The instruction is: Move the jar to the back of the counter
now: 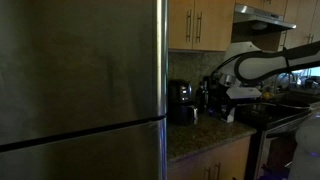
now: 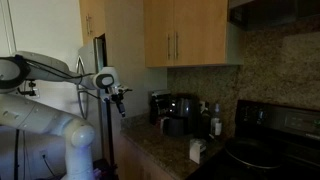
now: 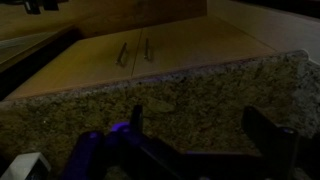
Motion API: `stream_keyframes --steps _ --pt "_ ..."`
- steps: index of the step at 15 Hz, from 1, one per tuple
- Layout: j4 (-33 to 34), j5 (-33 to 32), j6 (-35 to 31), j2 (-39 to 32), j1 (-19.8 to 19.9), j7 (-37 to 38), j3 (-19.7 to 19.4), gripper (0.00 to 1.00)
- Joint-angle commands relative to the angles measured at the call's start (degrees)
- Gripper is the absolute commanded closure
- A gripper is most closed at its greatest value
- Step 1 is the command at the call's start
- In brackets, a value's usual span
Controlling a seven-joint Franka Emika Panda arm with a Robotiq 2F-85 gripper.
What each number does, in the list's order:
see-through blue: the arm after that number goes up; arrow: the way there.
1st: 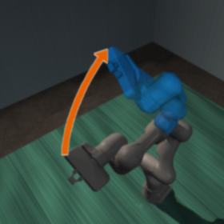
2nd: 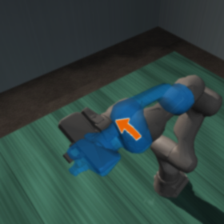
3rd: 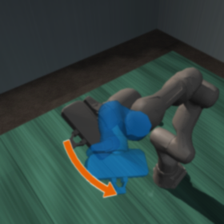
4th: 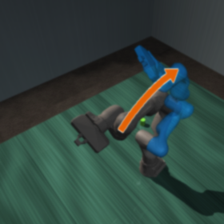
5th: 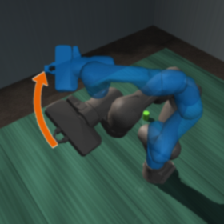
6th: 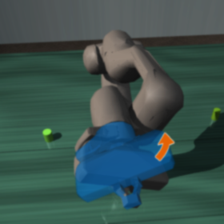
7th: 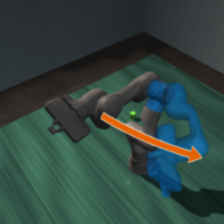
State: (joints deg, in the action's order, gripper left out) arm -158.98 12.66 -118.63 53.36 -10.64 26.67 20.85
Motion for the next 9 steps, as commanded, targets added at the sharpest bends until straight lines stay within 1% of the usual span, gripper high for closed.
stream_keyframes --steps 1,2,3,4,5,6,9 --pt "0.1 -0.1 0.2 0.0 0.0 0.0 -0.1 0.00" --pt "0.1 2.0 0.7 0.1 0.0 2.8 0.0 0.00" --pt "0.1 4.4 0.6 0.3 0.4 7.1 0.8 0.00" --pt "0.1 5.7 0.8 0.4 0.5 9.9 1.4 0.00" --pt "9.8 3.3 8.7 -0.7 3.8 11.0 -2.1 0.00" --pt "10.5 3.1 9.3 -0.5 4.6 13.2 -2.7 0.00" --pt "20.9 2.8 17.3 -1.9 9.3 18.3 -6.8 0.00"
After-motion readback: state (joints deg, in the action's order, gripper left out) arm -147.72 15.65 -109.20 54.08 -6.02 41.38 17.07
